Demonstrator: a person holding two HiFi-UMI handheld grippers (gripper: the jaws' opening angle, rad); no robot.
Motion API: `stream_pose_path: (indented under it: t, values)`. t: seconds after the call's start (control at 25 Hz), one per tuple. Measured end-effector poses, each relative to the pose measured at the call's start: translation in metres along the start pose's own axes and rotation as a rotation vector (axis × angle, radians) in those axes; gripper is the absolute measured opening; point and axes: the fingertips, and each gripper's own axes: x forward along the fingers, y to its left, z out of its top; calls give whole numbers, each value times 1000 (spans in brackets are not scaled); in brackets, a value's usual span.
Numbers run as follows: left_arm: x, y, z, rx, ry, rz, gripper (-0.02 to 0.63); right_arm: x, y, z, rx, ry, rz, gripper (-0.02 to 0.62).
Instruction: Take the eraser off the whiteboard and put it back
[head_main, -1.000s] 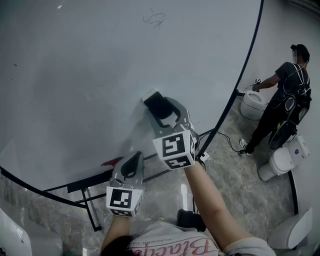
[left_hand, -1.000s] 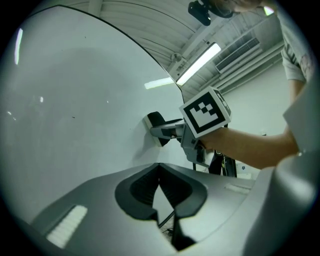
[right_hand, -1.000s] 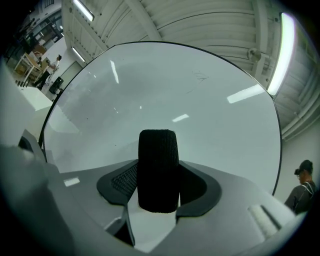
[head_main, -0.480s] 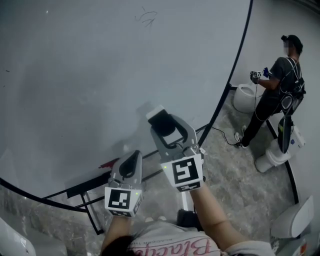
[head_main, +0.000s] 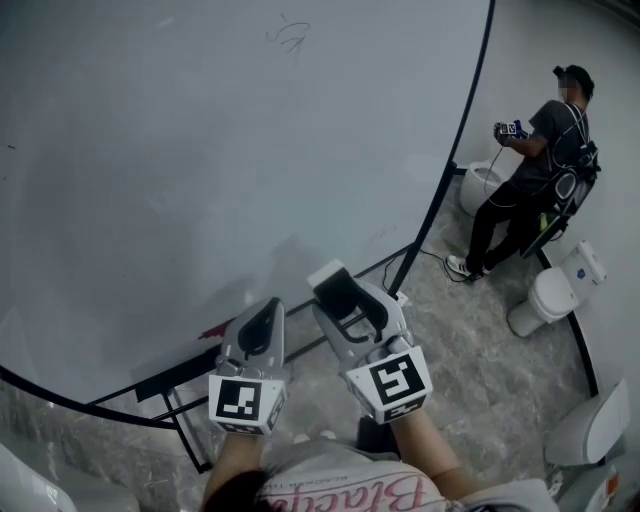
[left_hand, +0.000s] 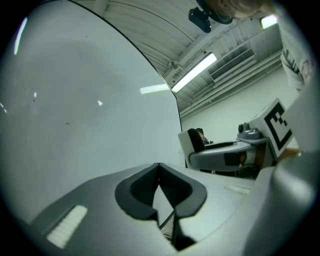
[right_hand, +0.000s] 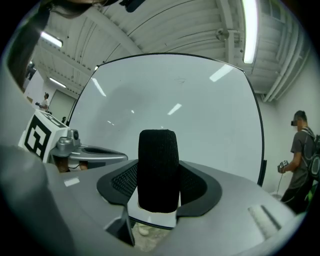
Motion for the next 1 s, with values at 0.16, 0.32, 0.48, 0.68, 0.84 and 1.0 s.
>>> stream_pose_path:
  t: [0.16,0.32,0.48,0.68,0.84,1.0]
  values:
    - [-2,4,0,-7,2,19,-2,-6,11,-10,46,3,15,232]
    - [-4,9,1,-36,-19,38,-2,-6,9,-9,43,2,8,232]
    - [-5,6,2,-35,-27,33,-2,-7,9,-11,32,13,8,232]
    - [-3,3,3,-33,-34,25,-2,-6,7,-11,39,17,0,233]
    - [0,4,5,-27,-43,29,-2,-2,0,-7,28,3,-5,233]
    - [1,6,5,-28,-39,32,-2,8,-9,1,7,-20,-13,233]
